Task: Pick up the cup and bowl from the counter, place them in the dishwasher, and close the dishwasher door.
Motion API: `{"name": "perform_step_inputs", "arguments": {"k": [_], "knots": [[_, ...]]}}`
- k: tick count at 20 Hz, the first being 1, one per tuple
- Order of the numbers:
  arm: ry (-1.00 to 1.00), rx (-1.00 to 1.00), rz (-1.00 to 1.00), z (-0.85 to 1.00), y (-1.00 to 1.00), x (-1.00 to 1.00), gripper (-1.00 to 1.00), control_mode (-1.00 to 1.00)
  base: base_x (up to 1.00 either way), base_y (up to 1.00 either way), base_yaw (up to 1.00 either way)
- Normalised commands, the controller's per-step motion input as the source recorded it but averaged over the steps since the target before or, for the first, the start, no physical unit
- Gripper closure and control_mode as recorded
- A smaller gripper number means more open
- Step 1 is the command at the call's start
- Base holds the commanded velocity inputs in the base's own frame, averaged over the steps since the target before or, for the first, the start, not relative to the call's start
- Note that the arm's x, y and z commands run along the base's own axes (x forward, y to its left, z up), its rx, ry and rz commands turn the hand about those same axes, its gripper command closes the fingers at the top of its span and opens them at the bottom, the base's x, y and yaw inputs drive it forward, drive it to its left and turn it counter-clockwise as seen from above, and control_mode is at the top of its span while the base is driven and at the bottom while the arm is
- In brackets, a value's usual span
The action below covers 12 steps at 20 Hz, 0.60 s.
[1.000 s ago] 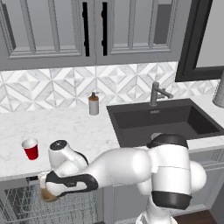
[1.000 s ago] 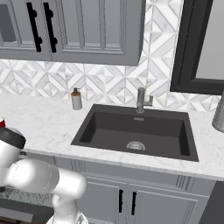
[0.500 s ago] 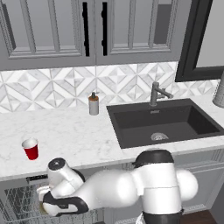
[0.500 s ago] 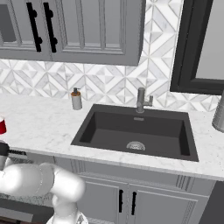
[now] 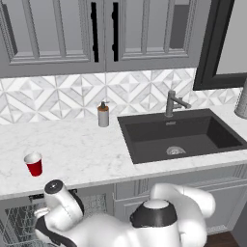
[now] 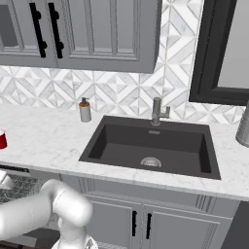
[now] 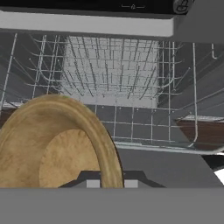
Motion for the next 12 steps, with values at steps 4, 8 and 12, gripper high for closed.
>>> {"name": "perform_step_inputs", "arguments": {"k": [4,8,12], "knots": [[0.0,0.0,0.03,-0.17,0.03,0.25,1.0,-1.0,0.0,0.0,0.0],[0.0,0.0,0.06,-0.22,0.0,0.22,1.0,-1.0,0.0,0.0,0.0],[0.0,0.0,0.09,-0.25,0.0,0.01,1.0,-1.0,0.0,0.0,0.0]]}}
